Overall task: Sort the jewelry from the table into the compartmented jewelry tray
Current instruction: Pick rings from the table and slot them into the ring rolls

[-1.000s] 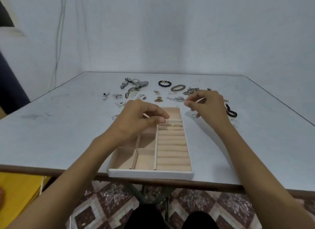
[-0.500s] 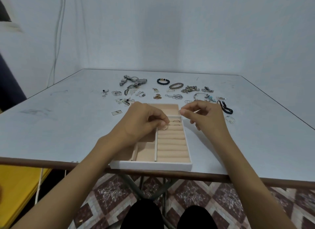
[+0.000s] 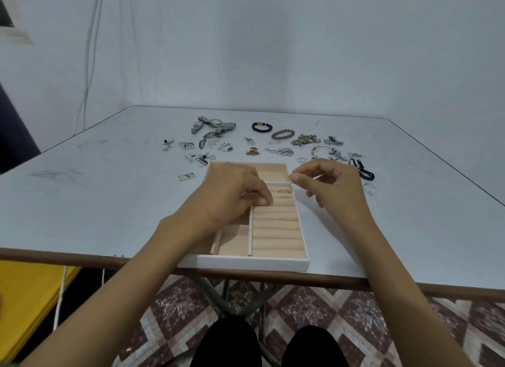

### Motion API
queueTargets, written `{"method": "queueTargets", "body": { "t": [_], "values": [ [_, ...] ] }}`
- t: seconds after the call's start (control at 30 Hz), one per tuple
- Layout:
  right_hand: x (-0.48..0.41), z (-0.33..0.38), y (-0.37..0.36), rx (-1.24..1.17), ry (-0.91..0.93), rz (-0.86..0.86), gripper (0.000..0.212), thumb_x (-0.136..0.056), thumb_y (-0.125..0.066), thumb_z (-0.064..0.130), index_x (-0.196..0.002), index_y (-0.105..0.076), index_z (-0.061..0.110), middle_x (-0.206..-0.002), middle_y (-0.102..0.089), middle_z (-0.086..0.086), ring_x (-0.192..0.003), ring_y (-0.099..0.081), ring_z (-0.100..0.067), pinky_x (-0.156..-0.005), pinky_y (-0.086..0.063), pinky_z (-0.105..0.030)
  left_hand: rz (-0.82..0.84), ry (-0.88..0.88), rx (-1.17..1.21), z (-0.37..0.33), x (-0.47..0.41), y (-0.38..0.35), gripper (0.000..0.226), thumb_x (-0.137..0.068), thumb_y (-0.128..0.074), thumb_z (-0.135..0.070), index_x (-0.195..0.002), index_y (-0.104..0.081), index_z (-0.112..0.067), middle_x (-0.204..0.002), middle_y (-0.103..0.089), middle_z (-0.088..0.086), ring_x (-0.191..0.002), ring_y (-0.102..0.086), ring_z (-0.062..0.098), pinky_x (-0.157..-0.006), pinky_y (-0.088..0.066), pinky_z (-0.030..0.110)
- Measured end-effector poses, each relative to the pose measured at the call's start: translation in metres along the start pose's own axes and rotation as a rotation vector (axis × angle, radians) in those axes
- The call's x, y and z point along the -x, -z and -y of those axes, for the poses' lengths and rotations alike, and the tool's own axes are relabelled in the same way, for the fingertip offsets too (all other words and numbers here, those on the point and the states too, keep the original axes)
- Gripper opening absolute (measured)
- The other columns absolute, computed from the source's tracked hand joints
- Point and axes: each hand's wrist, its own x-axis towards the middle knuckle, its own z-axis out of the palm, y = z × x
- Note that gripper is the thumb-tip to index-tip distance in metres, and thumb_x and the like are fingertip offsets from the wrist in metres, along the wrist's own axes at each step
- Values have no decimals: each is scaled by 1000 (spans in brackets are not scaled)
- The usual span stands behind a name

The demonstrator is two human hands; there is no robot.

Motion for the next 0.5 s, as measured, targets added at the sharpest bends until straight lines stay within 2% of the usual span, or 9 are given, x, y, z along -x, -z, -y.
{"method": "queueTargets", "body": {
  "t": [0.1,0.2,0.33,0.4,0.5],
  "values": [
    [1,1,-1,9,6,9,4,-75,-78,17,-78,-75,16,-77,-70,-9,-59,-54,-16,-49,-38,-10,59,82,-24,-3,-7,3,14,-77,-76,-19,-83,-77,-31,-70,-64,-11,-64,-50,-6,-75,-47,33],
    [2,3,-1,2,6,12,5,-75,-78,16,-78,-75,14,-75,-69,-10,-59,-53,-15,-49,-38,-10,130,185,18,-8,-16,9,15,-73,-79,-15,-78,-76,-30,-68,-68,-16,-67,-54,-12,-82,-51,35],
    [4,4,-2,2,2,18,5,-75,-78,14,-78,-75,13,-70,-68,-5,-57,-52,-12,-48,-37,-9,176,250,56,-8,-20,12,14,-73,-79,-14,-78,-76,-27,-70,-71,-15,-68,-58,-8,-86,-51,35],
    [5,5,-1,4,0,31,5,-75,-79,14,-77,-74,14,-68,-67,-3,-56,-52,-11,-48,-37,-9,189,241,161,-7,-14,15,11,-75,-78,-19,-84,-77,-26,-77,-73,-10,-73,-60,-2,-84,-52,30],
    [6,6,0,9,5,67,4,-75,-78,12,-77,-74,13,-67,-66,0,-54,-50,-12,-51,-40,-10,43,246,330,3,4,20,13,-83,-69,-26,-96,-72,-26,-94,-71,-12,-87,-63,1,-81,-50,21]
  ]
}}
